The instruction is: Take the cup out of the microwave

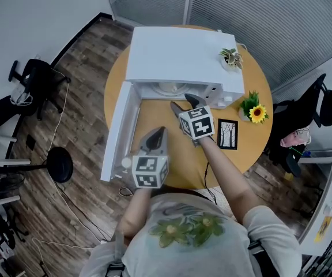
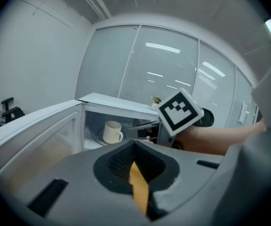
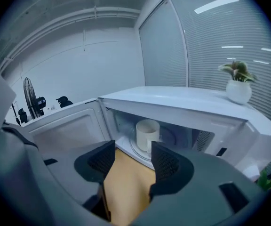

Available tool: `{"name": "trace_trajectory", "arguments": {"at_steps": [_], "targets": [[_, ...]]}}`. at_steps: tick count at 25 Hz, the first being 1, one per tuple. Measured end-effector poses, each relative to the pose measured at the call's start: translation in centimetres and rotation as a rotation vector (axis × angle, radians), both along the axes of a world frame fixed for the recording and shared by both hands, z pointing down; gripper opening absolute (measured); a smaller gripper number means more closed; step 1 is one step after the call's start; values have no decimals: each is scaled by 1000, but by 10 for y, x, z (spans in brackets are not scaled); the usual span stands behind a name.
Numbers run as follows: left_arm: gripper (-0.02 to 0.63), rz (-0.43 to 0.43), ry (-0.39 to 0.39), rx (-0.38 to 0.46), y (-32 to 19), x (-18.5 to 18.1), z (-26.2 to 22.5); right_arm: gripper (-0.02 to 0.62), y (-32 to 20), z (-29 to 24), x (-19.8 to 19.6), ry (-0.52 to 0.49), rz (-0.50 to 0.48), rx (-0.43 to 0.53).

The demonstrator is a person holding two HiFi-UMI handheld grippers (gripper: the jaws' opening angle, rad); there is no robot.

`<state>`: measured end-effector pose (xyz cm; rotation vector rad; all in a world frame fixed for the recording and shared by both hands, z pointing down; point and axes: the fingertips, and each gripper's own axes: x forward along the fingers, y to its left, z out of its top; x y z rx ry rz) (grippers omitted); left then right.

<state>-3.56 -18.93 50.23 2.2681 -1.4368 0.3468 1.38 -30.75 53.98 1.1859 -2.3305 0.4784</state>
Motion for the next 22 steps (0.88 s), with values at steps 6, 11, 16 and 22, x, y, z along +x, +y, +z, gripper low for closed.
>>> {"name": "trace_trajectory", "arguments": {"at_steps": [6, 11, 16, 22], "targets": [[4, 18, 4, -33, -13, -3, 12, 252, -33, 38, -7, 90, -14, -57], [3, 31, 8, -53, -22, -6, 20, 252, -54, 62, -14, 156, -26, -85], [3, 44, 8, -72, -28, -6, 28, 242, -71, 81, -16, 199, -13, -109], [3, 55, 8, -87, -33, -8, 35, 184, -90, 98, -14, 249, 11, -113]]}}
